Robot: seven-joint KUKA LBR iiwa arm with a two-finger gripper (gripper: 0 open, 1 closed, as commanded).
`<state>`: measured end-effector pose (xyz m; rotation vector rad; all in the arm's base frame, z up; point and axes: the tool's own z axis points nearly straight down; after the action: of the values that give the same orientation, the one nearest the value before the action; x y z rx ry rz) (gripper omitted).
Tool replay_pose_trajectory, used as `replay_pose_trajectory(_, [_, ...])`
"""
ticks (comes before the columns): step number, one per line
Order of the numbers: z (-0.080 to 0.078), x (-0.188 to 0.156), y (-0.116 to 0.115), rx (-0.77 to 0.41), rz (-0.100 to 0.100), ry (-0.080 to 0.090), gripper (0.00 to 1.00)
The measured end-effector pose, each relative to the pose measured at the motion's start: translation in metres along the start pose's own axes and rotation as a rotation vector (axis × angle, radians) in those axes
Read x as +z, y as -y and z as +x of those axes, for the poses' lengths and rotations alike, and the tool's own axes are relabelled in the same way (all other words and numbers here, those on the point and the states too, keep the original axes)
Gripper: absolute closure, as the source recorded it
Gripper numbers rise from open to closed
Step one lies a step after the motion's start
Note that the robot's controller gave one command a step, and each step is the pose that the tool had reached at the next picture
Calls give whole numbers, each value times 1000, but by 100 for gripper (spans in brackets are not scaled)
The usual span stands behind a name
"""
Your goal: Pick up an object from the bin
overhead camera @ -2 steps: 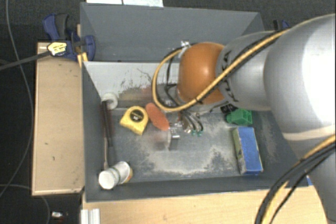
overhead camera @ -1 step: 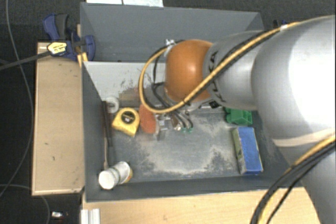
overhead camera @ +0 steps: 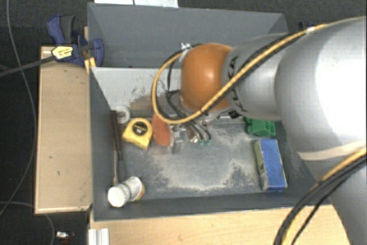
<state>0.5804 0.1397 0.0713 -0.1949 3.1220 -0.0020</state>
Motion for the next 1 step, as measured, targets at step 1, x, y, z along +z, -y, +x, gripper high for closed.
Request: replay_pose_trajectory(1, [4,-77,-6,-14,0,-3,100])
